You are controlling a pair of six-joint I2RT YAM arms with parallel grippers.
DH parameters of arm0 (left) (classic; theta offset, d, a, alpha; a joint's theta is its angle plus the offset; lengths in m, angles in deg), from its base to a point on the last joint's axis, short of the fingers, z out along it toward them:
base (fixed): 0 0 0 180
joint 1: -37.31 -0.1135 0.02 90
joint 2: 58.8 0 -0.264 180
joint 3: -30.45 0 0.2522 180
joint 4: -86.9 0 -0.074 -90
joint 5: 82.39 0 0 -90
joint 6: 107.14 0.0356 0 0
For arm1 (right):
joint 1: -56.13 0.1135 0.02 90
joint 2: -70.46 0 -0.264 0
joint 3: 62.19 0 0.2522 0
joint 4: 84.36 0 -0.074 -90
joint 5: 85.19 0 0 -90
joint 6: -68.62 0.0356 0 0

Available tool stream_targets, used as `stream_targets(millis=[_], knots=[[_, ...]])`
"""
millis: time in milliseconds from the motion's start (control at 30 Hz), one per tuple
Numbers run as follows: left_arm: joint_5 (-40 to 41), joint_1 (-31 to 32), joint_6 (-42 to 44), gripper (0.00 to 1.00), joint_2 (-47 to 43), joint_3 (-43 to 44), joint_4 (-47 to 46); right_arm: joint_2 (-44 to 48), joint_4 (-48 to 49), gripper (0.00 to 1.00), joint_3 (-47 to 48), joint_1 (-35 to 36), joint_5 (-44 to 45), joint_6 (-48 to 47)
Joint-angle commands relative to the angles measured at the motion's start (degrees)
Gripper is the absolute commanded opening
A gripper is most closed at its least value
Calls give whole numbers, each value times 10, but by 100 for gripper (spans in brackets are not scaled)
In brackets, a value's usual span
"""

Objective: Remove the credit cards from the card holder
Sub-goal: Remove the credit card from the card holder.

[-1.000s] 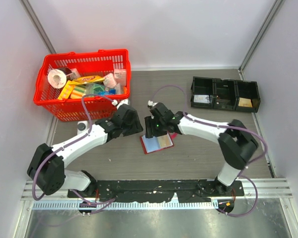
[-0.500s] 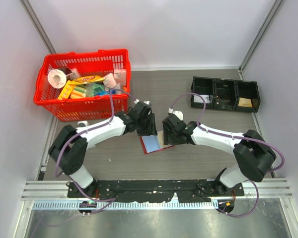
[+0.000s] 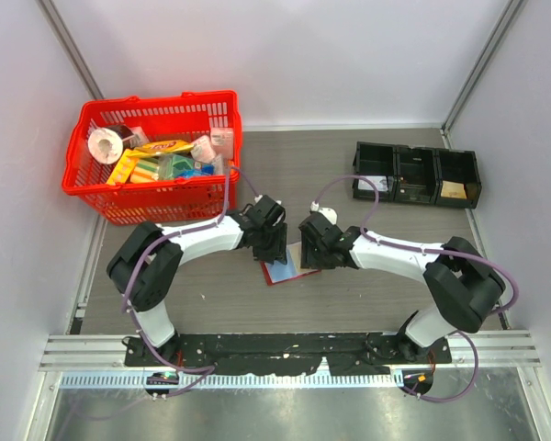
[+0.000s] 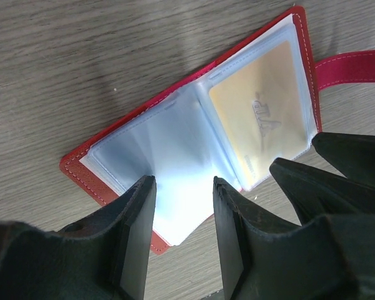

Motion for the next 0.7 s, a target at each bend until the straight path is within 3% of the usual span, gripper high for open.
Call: stream_targets(millis=[0, 367, 667], knots=[[-6, -2, 5, 45, 9, 11, 23, -10, 19, 48, -6, -4, 0, 18], [-9, 0, 4, 45, 15, 10, 27, -15, 19, 47, -10, -9, -16, 16], [-14, 8, 3, 45, 18, 10, 23, 20, 47, 31, -9, -8, -41, 11]])
